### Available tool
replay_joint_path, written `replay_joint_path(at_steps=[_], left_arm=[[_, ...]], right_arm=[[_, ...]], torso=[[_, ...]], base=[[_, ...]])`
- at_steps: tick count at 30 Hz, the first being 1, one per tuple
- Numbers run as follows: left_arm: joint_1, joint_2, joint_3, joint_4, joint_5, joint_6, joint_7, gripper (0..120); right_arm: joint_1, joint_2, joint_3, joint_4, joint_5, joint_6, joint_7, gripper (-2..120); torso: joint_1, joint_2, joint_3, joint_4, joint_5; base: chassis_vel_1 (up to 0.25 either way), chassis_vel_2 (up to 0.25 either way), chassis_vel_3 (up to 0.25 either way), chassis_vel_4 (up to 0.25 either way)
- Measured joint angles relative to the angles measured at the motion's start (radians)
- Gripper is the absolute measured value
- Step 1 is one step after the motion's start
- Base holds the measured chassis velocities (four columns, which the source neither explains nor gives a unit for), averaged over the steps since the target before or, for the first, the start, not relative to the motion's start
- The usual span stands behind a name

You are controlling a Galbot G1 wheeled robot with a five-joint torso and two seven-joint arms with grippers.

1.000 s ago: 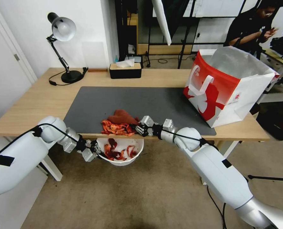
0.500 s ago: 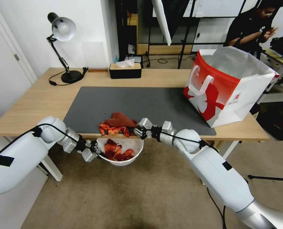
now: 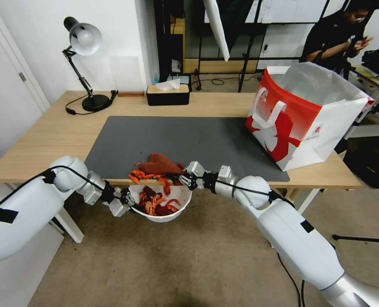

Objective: Sweep shrimp from table into container with towel, then put container into takeout bag.

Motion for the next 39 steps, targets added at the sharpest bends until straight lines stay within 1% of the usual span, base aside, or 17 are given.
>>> replay_joint_path(at_steps=[28, 39], left_arm=[[0.000, 0.002, -0.002, 0.006, 0.000, -0.002, -0.006, 0], [-0.002, 0.006, -0.003, 0.004, -0.002, -0.002, -0.006, 0]], right_arm=[[-0.051, -0.023, 0.009, 0.053, 0.012, 0.003, -0.047, 6], [-0.070, -0.034, 0.006, 0.082, 0.023, -0.008, -0.065, 6]], torso=[[0.000, 0.000, 0.000, 0.0000, 0.0001], [0.000, 0.000, 0.000, 0.0000, 0.0000]], base=[[0.000, 0.000, 0.000, 0.000], [0.000, 0.000, 0.000, 0.000]])
